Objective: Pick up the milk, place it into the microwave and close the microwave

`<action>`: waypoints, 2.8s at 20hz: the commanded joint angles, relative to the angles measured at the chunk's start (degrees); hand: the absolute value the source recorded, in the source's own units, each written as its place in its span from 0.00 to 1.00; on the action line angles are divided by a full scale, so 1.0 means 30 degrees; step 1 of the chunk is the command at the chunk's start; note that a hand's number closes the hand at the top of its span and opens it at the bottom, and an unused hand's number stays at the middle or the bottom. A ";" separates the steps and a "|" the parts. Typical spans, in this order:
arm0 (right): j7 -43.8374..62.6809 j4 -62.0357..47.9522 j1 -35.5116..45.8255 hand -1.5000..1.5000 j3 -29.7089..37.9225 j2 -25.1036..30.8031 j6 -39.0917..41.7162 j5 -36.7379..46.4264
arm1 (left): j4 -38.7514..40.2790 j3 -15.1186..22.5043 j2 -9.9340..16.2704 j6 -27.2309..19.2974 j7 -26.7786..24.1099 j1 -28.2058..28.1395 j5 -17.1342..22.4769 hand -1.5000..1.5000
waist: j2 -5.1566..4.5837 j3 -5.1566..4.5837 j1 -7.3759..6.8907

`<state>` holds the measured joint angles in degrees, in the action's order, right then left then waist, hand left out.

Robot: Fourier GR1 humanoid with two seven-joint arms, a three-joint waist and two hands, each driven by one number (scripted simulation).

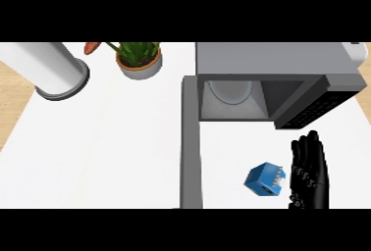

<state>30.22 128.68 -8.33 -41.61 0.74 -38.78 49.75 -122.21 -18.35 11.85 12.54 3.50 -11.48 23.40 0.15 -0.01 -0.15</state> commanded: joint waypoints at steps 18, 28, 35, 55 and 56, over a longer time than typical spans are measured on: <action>-1.0064 -0.7208 -0.2884 0.00 0.1784 0.2609 -0.6664 -1.0279 | -0.2145 -0.3742 -0.0006 0.2802 0.1484 -0.2782 0.3919 0.00 | -0.0017 0.0043 -0.0056; -1.7239 -0.9928 -0.4234 0.00 0.5287 0.3093 -0.3347 -1.7413 | -0.1180 -0.4363 -0.0808 0.3917 0.0850 -0.2417 0.3173 0.00 | -0.0021 0.0024 0.0055; -2.1236 -1.4210 -0.3614 0.00 0.6589 0.1637 -0.0994 -1.9165 | 0.1042 -0.6115 0.0248 0.5655 0.0440 -0.2326 0.4957 0.00 | -0.0038 0.0009 -0.0052; -2.7542 -2.4103 0.0109 1.00 1.1898 0.1375 0.4456 -2.1194 | -0.1187 -0.7102 -0.0459 0.5575 0.2643 -0.1588 0.5332 0.00 | -0.0043 0.0018 -0.0026; -2.6842 -2.4425 0.1402 1.00 1.1680 0.1003 0.3620 -2.0539 | -0.2914 -0.5565 -0.2086 0.4924 0.3350 -0.1968 0.3839 0.00 | -0.0049 0.0016 -0.0041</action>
<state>-47.16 61.17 -8.07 -8.59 4.05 -30.50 -11.80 -126.99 -37.16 7.62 29.08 10.81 -17.40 36.53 0.02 0.02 -0.23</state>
